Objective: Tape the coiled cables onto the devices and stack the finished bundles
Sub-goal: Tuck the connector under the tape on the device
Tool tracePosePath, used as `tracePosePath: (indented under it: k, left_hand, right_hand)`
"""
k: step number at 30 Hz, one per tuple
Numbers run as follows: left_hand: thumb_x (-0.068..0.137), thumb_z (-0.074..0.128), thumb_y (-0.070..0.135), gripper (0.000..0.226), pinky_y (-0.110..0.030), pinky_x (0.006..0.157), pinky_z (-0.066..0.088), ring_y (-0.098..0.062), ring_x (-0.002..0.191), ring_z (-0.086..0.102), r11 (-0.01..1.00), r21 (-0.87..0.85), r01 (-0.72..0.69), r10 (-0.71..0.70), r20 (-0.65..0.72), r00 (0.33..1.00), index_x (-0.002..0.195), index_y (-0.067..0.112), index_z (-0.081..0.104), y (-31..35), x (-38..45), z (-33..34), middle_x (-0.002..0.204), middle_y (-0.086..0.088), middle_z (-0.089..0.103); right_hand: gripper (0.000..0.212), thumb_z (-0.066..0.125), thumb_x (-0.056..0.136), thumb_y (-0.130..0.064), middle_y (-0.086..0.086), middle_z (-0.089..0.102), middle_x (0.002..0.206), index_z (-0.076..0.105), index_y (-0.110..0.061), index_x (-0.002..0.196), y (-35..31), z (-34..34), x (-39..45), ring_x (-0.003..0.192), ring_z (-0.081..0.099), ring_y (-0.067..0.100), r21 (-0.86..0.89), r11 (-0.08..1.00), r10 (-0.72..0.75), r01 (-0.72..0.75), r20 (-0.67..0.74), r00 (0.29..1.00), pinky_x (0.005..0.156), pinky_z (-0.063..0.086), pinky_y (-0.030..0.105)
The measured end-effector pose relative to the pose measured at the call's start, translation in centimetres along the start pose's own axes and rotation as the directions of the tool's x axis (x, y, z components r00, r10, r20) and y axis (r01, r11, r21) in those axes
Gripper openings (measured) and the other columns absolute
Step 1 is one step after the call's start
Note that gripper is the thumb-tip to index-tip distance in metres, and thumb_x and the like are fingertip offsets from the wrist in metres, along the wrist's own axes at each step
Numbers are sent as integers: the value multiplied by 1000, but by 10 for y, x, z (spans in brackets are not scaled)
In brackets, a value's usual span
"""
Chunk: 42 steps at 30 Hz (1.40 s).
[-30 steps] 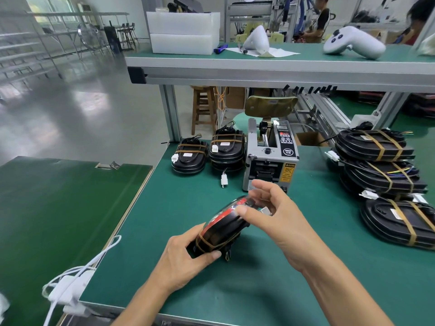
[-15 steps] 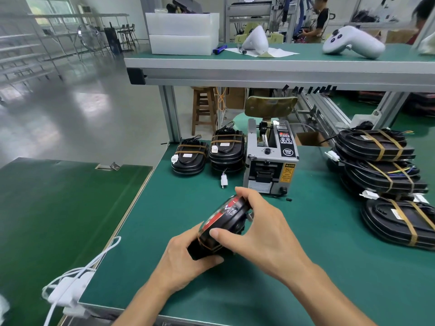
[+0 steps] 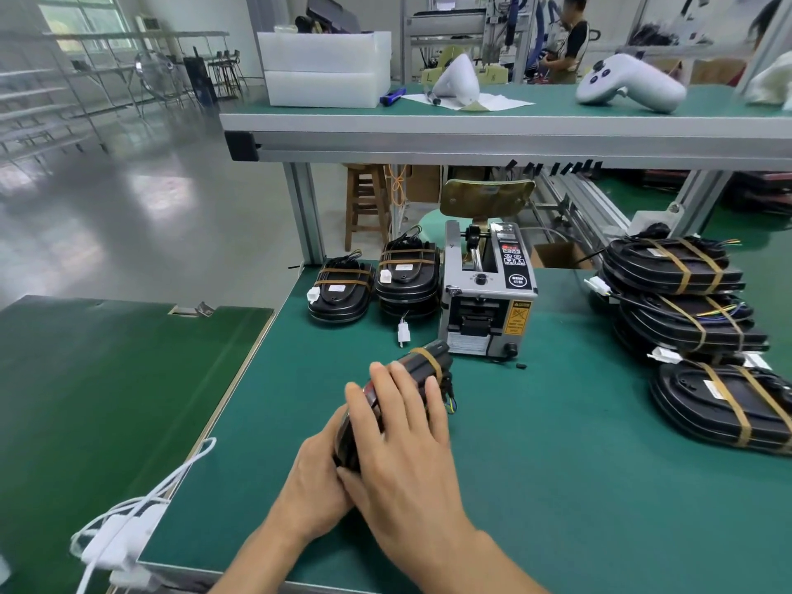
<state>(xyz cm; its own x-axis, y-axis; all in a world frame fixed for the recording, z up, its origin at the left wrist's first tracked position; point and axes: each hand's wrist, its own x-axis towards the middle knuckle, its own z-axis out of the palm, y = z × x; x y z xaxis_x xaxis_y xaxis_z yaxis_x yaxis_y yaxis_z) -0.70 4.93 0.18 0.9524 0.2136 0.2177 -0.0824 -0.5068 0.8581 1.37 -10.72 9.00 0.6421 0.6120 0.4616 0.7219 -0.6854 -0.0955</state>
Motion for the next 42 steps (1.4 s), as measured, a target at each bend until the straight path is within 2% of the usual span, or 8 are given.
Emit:
tracePosePath:
  k: [3, 5, 8, 12, 14, 24, 35, 42]
  left_hand:
    - [85, 77, 51, 63, -6, 90, 49, 7, 115, 70, 1000, -18, 8, -9, -27, 1000, 141, 65, 53, -3, 0, 1, 126, 33, 71]
    - [84, 81, 49, 65, -5, 91, 49, 5, 115, 70, 1000, -27, -11, 10, -26, 1000, 140, 65, 53, -3, 0, 3, 124, 29, 74]
    - [84, 80, 52, 65, -2, 91, 46, 6, 111, 69, 1000, -11, -18, 18, -24, 1000, 138, 71, 49, -1, 0, 3, 121, 29, 74]
    - [83, 79, 53, 63, -1, 92, 44, 11, 113, 67, 999, -13, -35, 35, -40, 999, 135, 74, 50, 2, 0, 1, 121, 31, 73]
    - [83, 79, 53, 63, -2, 93, 44, 9, 113, 68, 999, -7, -32, 32, -27, 999, 135, 73, 50, 2, 0, 2, 122, 29, 74]
    - [84, 78, 53, 65, -3, 92, 45, 6, 114, 69, 999, 26, -40, 41, -17, 999, 138, 73, 48, 3, 0, 0, 122, 29, 74]
    - [85, 79, 48, 67, -3, 90, 45, 4, 113, 69, 998, 32, -50, 50, -12, 999, 140, 71, 48, 3, 0, 0, 122, 28, 74]
    - [86, 80, 48, 68, -4, 88, 47, -1, 111, 70, 998, 25, -51, 51, -11, 999, 142, 68, 49, 1, 0, 0, 121, 25, 75]
  right_hand:
    - [56, 71, 83, -53, -4, 61, 143, 65, -26, 132, 11, -4, 6, 140, 52, 17, 399, 917, 62, 3, -149, 987, 118, 26, 44]
    - [23, 74, 90, -32, -16, 70, 115, 73, -26, 112, 41, -9, 19, 114, 65, 6, 625, 777, 310, -77, -273, 911, 103, 44, 32]
    - [13, 69, 94, -19, -11, 74, 88, 74, -30, 89, 103, -5, 47, 91, 70, 11, 787, 396, 768, -474, -1, 641, 82, 52, 30]
    - [20, 63, 91, -21, -5, 75, 72, 77, -21, 77, 151, 24, 69, 94, 71, 29, 742, 116, 867, -660, 248, 432, 80, 51, 31]
    - [22, 62, 89, -23, -6, 73, 63, 77, -23, 73, 157, 30, 77, 90, 72, 27, 737, 81, 881, -671, 263, 395, 92, 55, 41]
    - [31, 68, 86, -22, 3, 71, 60, 69, -15, 56, 158, 38, 95, 60, 59, 17, 770, 66, 922, -635, 197, 334, 64, 53, 32]
    - [16, 71, 75, -8, -9, 63, 44, 72, -16, 61, 156, 41, 116, 40, 57, 5, 816, -218, 925, -535, 348, 154, 55, 46, 19]
    - [11, 76, 75, -13, 4, 74, 69, 69, -13, 67, 162, 50, 123, 72, 74, 26, 796, -228, 929, -561, 351, 121, 67, 60, 35]
